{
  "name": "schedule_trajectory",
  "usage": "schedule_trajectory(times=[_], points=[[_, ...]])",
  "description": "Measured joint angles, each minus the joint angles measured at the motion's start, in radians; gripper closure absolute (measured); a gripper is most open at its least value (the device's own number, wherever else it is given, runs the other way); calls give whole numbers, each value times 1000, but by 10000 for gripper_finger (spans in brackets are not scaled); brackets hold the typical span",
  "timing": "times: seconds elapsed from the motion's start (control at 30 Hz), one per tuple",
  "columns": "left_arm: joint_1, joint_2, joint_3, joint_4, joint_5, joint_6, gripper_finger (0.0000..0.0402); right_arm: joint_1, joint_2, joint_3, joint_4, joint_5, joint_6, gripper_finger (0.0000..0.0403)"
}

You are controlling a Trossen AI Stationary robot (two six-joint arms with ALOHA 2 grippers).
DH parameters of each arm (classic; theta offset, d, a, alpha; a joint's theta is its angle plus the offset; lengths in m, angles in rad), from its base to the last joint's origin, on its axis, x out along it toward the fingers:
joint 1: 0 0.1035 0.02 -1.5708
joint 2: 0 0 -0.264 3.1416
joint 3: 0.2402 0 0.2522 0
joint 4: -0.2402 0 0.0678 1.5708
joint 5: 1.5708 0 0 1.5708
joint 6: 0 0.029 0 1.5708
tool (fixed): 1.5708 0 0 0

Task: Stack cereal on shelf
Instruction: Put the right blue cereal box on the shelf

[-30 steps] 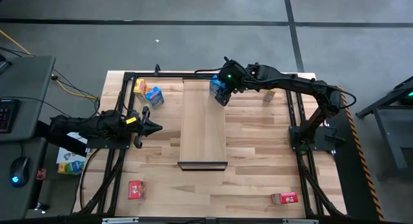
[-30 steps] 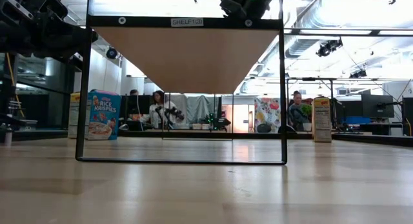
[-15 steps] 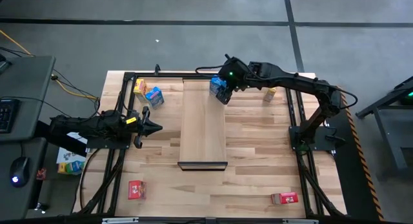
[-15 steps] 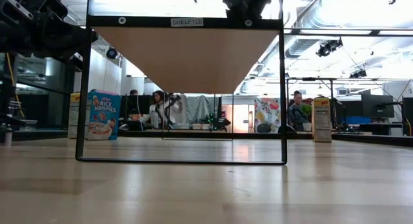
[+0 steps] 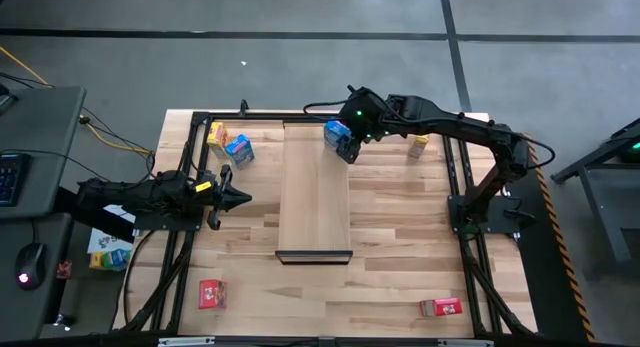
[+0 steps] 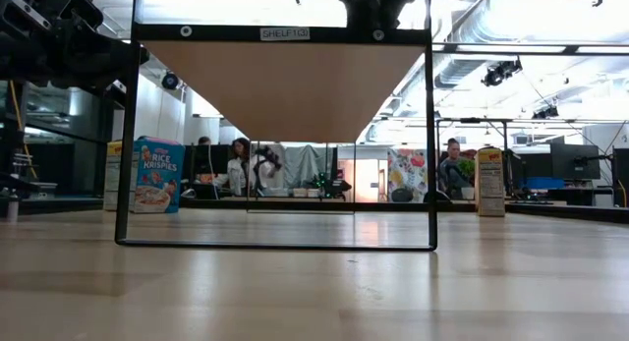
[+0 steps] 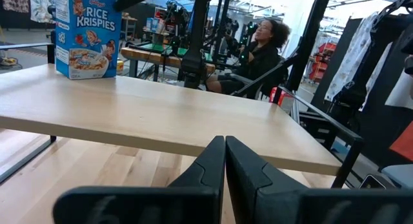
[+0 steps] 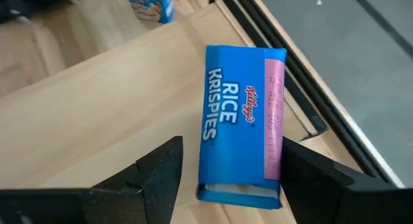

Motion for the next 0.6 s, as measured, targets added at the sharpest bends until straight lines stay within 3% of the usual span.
schedule_trajectory(times=[0.6], points=[[0, 0, 0, 0, 0, 0, 396, 0, -123, 0, -11, -85, -45, 171]])
